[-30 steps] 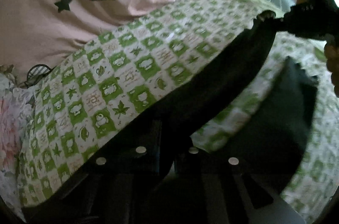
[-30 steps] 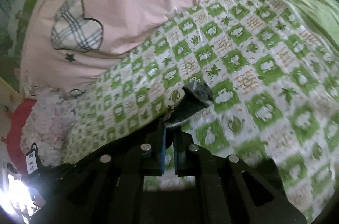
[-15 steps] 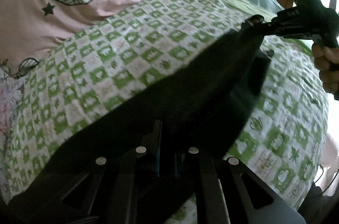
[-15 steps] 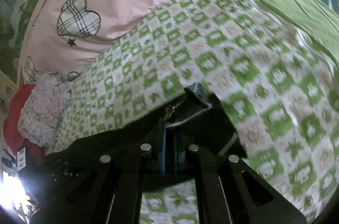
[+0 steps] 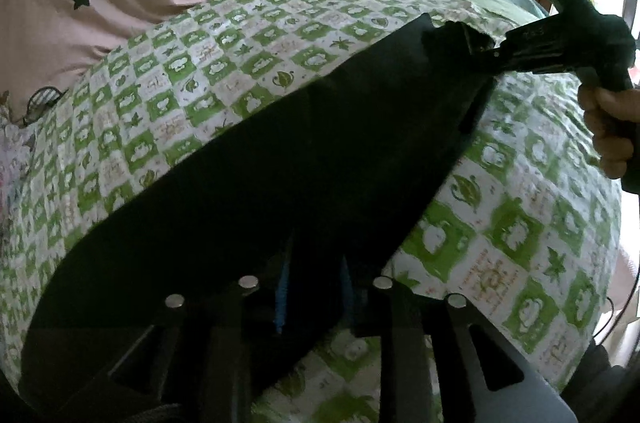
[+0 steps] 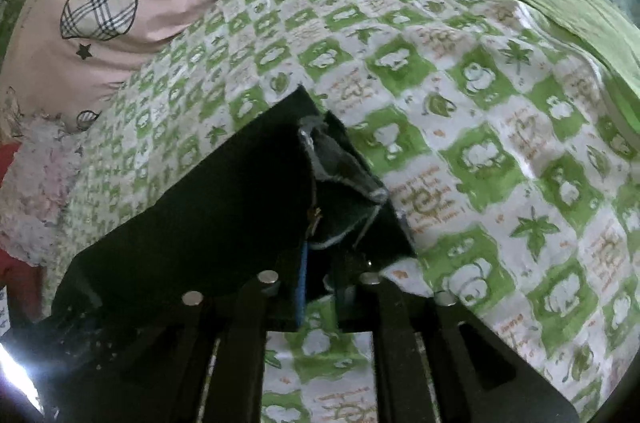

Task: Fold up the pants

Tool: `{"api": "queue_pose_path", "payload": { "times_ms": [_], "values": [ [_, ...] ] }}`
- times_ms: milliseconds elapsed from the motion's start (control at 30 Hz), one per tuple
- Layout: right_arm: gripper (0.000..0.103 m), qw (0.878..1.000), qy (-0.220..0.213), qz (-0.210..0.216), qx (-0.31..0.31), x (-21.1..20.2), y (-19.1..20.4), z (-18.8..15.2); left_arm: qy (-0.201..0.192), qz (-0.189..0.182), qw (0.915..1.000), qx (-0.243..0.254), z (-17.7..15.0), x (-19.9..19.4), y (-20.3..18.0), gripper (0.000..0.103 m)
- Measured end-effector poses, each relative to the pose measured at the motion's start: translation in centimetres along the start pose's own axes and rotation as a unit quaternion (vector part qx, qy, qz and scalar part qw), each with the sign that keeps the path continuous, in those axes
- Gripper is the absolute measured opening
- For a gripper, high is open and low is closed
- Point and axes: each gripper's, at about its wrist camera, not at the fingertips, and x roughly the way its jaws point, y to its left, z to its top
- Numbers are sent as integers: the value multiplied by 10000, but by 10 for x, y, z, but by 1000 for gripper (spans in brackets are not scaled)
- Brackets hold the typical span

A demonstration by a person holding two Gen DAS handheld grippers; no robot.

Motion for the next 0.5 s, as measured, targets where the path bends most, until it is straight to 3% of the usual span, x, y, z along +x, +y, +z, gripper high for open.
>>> {"api": "queue_pose_path", "payload": {
  "times_ms": [100, 167, 200, 367, 500],
  "values": [
    [28, 10000, -19, -67, 50, -8, -2, -2, -49, -34, 9995, -314, -11, -10, 3, 36],
    [55, 9997, -108, -234, 21, -17, -1, -4, -111, -29, 9982, -597, -19, -18, 8, 37],
    [60, 9993, -238, -302, -21, -24, 1, -6, -158, -30, 9967, -800, -25, -25, 11, 38],
    [62, 9974, -612, -47, -384, -50, 22, -12, -419, 95, 9842, -1718, -56, -56, 36, 43],
    [62, 9929, -625, 359, -944, -53, 58, -21, -678, 489, 9688, -2333, -86, -86, 60, 52]
  ]
}}
